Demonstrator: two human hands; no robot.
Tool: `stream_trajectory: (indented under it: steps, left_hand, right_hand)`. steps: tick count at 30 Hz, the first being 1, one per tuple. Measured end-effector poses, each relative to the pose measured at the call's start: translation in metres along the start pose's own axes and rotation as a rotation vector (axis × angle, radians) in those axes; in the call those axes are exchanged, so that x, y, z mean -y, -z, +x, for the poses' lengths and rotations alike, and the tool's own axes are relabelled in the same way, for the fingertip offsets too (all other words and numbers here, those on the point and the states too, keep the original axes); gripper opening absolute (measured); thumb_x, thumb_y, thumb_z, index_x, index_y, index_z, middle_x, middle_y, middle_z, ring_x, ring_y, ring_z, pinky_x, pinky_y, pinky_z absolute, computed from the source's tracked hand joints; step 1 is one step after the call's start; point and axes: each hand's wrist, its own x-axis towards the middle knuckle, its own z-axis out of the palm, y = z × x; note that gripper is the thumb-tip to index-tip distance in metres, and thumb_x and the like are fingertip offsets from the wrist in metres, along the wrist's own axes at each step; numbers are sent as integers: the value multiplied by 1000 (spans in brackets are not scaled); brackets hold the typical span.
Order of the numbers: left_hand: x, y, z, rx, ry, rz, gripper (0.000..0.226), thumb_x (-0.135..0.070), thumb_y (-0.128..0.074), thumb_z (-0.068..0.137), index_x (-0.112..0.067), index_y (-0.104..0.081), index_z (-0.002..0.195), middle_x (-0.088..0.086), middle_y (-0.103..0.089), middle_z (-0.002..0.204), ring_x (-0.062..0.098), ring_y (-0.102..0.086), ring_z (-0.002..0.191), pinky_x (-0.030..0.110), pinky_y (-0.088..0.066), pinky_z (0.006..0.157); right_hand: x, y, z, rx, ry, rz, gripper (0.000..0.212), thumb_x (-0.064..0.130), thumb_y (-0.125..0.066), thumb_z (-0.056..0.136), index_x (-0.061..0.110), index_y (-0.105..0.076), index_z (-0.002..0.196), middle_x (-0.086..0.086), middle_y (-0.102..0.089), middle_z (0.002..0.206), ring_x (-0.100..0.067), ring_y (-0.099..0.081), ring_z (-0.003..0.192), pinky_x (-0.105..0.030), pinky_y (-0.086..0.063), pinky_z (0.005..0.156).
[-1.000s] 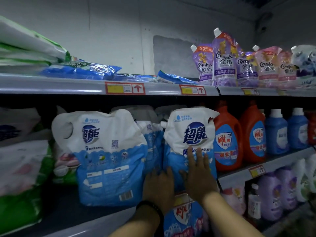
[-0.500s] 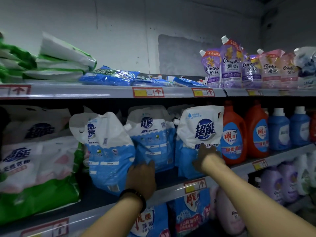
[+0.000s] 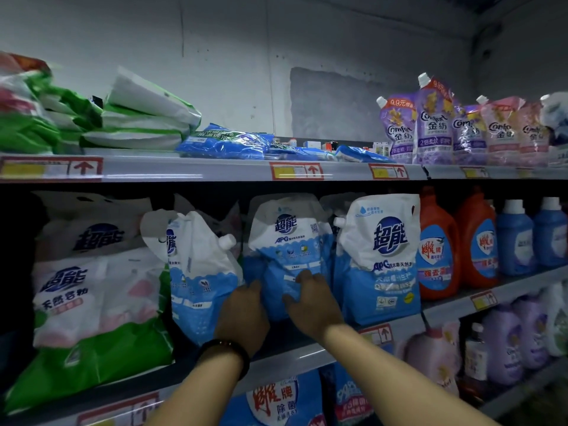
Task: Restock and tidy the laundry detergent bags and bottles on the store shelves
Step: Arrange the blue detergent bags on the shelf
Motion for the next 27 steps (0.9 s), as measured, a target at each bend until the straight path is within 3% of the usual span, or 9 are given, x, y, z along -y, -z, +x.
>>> stream_trajectory:
  steps: [2, 7, 9, 12, 17, 21, 23, 25, 27]
  left_hand:
    - [10, -2, 1, -59, 15, -144, 10, -5, -59, 91, -15, -60, 94, 4, -69, 91, 19, -64, 80, 33, -52, 70]
    - [24, -8, 3, -34, -14, -289, 18, -5, -58, 93, -20, -63, 102, -1, -70, 90, 15, -70, 76, 41, -61, 73]
    - [28, -12, 3, -11, -8, -348, 27, 0, -56, 94, -23, -64, 104, -5, -71, 91, 10, -70, 78, 35, -61, 74]
    - [33, -6, 4, 22, 31, -412, 34, 4, -55, 97, -25, -66, 111, -7, -73, 98, 4, -69, 83, 13, -54, 73]
    - [42, -1, 8, 91, 107, -605, 45, 4, -52, 99, -26, -61, 131, -2, -68, 130, -2, -71, 89, 21, -56, 64]
    - [42, -2, 12, 136, 183, -706, 58, 6, -50, 102, -19, -46, 155, -6, -55, 144, 2, -74, 103, 24, -57, 92]
    - [46, -5, 15, 177, 236, -775, 71, 11, -55, 96, -21, -41, 159, -7, -56, 144, 7, -72, 115, 39, -53, 109]
    - [47, -7, 16, 189, 240, -792, 71, 10, -48, 98, -21, -38, 160, 4, -48, 158, 15, -75, 113, 47, -51, 112]
    - [46, -5, 15, 200, 243, -791, 68, 9, -44, 101, -19, -35, 162, 8, -42, 162, 15, -76, 107, 46, -53, 110]
  right_hand:
    - [9, -12, 9, -49, 29, -13, 47, 43, -67, 95, 21, -49, 132, -9, -47, 129, -34, -60, 115, -49, -57, 96]
    - [34, -37, 45, -162, -21, -83, 63, 47, -64, 97, 31, -39, 152, -12, -38, 141, -35, -55, 122, -49, -54, 98]
    - [41, -46, 58, -216, -160, -49, 58, 53, -64, 94, 36, -43, 145, -13, -38, 138, -37, -51, 123, -51, -53, 99]
    - [46, -55, 68, -279, -300, 7, 37, 52, -60, 98, 41, -52, 133, -10, -38, 137, -35, -45, 126, -54, -51, 97]
    - [37, -62, 72, -319, -290, 118, 18, 42, -53, 106, 38, -66, 118, 0, -44, 135, -32, -43, 125, -52, -48, 95]
    - [23, -49, 68, -294, -171, 164, 12, 29, -57, 104, 27, -66, 96, -4, -57, 115, -35, -56, 113, -45, -52, 94]
    - [16, -40, 67, -271, -92, 138, 21, 21, -60, 100, 26, -56, 80, -5, -63, 99, -34, -64, 101, -44, -53, 89]
    - [5, -31, 64, -299, -22, 176, 28, 13, -64, 96, 22, -54, 72, -4, -62, 82, -32, -64, 85, -40, -51, 76]
    - [-3, -18, 59, -277, 57, 238, 27, 5, -64, 96, 15, -58, 72, 2, -56, 70, -22, -57, 74, -33, -42, 67]
